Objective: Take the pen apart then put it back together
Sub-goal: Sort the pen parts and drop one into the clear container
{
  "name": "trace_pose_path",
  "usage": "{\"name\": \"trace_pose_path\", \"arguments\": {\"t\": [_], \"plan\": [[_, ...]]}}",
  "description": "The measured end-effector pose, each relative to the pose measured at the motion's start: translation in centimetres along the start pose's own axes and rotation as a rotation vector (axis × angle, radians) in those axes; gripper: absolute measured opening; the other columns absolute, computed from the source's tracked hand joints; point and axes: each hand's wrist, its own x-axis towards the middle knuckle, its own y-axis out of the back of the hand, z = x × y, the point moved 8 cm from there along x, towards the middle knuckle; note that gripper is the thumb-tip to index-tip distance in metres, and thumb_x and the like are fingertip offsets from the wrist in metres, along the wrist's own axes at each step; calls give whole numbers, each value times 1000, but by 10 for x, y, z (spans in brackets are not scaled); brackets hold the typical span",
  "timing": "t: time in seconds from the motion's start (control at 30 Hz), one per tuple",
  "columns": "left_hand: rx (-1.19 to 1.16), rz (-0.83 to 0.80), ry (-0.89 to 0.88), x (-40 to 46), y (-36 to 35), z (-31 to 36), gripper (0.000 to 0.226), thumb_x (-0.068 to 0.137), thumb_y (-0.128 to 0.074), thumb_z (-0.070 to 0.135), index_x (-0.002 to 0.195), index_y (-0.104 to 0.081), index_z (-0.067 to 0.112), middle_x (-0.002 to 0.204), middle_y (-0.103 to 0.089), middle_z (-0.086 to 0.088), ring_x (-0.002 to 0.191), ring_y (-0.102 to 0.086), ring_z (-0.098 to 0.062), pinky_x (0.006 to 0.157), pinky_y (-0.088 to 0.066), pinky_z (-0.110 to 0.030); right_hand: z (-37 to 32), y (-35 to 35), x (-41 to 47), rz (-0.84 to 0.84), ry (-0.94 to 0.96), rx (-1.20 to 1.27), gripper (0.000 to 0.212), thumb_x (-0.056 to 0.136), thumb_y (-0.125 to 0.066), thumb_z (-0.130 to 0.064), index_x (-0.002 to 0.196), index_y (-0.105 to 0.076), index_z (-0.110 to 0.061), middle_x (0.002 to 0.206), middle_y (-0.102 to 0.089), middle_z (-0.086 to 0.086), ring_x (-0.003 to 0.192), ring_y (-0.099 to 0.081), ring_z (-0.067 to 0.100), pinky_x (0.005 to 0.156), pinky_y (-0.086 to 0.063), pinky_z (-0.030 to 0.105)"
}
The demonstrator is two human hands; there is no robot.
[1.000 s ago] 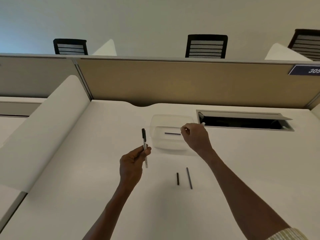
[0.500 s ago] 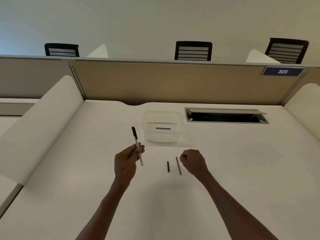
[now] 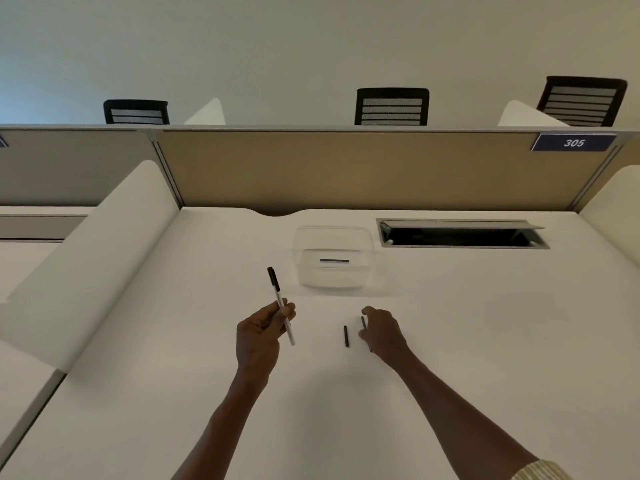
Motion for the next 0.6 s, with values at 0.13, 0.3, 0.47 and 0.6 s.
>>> {"name": "trace_pose_path", "arguments": {"t": [0.13,0.3,0.47,0.6], "plan": [[2,17,2,3,4,-1,18,87,-69,10,104,-74,5,90,-78,0,93,-74,-23,76,-60,-25,-7,-2,7,-5,27,-83,23,86,-40,2,95,-56,-11,89,-60,12,85,-62,34,61,-42,29],[-5,23,-1,4,5,-1,16,87,-69,9,102,-75,7,89,-78,-1,92,-73,-23,74,-59,-23,-11,-5,9,7,71,-213,30,87,-39,1,68,-24,-17,91,-60,12,88,-61,34,61,-30,27],[-18,26,11,5,7,-3,16,88,-68,8,103,-75,8,91,-78,-3,92,-74,-22,76,-60,-25,-11,-5,11,-17,61,-207,15,85,-39,1,86,-36,-13,88,-51,12,93,-62,34,61,-30,27],[-27,33,13,5,8,-2,16,88,-69,8,103,-74,7,93,-78,-6,92,-74,-22,75,-59,-24,-10,-4,12,-28,37,-204,15,86,-42,0,87,-39,-15,93,-55,13,95,-63,34,61,-31,26]]}}
